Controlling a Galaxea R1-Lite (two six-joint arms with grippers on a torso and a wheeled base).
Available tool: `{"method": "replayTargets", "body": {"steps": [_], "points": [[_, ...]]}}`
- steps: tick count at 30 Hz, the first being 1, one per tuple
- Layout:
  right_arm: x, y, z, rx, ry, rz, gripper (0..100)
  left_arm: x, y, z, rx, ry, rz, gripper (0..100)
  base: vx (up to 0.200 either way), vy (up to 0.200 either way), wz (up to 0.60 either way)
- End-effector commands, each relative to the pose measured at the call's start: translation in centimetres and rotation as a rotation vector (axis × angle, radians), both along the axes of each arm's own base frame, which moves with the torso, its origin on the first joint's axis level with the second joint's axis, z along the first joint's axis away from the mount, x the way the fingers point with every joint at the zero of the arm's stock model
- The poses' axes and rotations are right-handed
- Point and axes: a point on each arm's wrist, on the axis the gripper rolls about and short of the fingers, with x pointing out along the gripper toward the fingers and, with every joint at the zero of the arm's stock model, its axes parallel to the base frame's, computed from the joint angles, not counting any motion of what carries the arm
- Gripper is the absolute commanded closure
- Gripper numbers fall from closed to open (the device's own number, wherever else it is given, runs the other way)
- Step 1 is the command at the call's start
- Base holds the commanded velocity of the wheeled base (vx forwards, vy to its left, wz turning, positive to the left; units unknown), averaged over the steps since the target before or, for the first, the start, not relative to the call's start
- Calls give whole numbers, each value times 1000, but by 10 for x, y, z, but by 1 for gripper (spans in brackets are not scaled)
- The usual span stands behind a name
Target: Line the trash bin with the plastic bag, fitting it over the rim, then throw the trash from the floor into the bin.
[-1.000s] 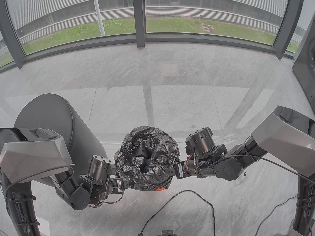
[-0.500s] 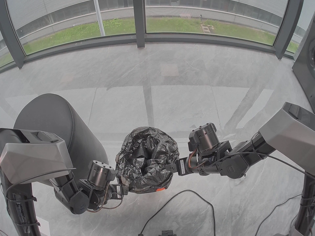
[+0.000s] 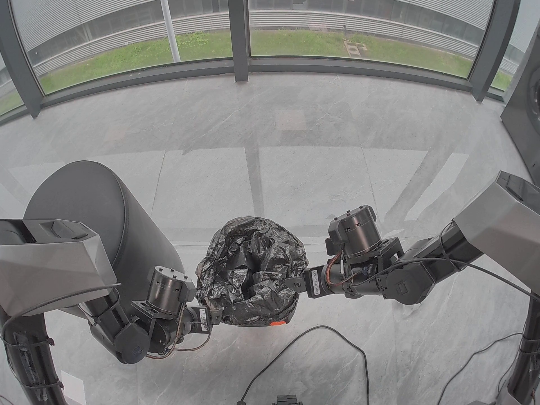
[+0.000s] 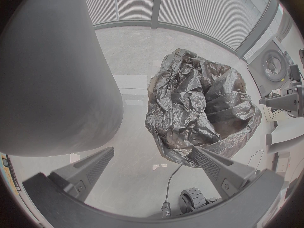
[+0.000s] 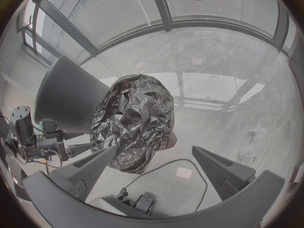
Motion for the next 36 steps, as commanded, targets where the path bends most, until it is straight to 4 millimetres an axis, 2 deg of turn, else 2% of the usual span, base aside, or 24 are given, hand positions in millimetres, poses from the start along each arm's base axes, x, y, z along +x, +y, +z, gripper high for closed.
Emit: {"method": "replayTargets", "body": {"steps": [1, 6, 10, 13, 16, 25, 26, 32, 36], "points": [[-1, 0, 3, 4, -6, 1, 0, -1, 0, 8, -11, -22, 1, 0, 0, 0, 0], [-1, -1, 7, 11, -15, 0, 0, 3, -2, 19, -35, -67, -9, 0, 0, 0, 0], [2, -5, 13, 26, -37, -14, 0, 24, -18, 45, -131, -210, -37, 0, 0, 0, 0], [5, -10, 16, 31, -46, -29, 0, 47, -32, 69, -268, -338, -24, 0, 0, 0, 0], [3, -12, 19, 34, -50, -30, 0, 61, -38, 79, -379, -365, 29, 0, 0, 0, 0], [-7, -22, 25, 34, -48, -36, 0, 64, -37, 73, -434, -303, 98, 0, 0, 0, 0], [-8, -23, 26, 39, -56, -35, 0, 63, -36, 72, -456, -252, 137, 0, 0, 0, 0], [-13, -26, 27, 37, -53, -35, 0, 70, -38, 96, -590, -124, 305, 0, 0, 0, 0], [-18, -28, 29, 36, -54, -34, 0, 90, -37, 117, -717, -81, 441, 0, 0, 0, 0]]}}
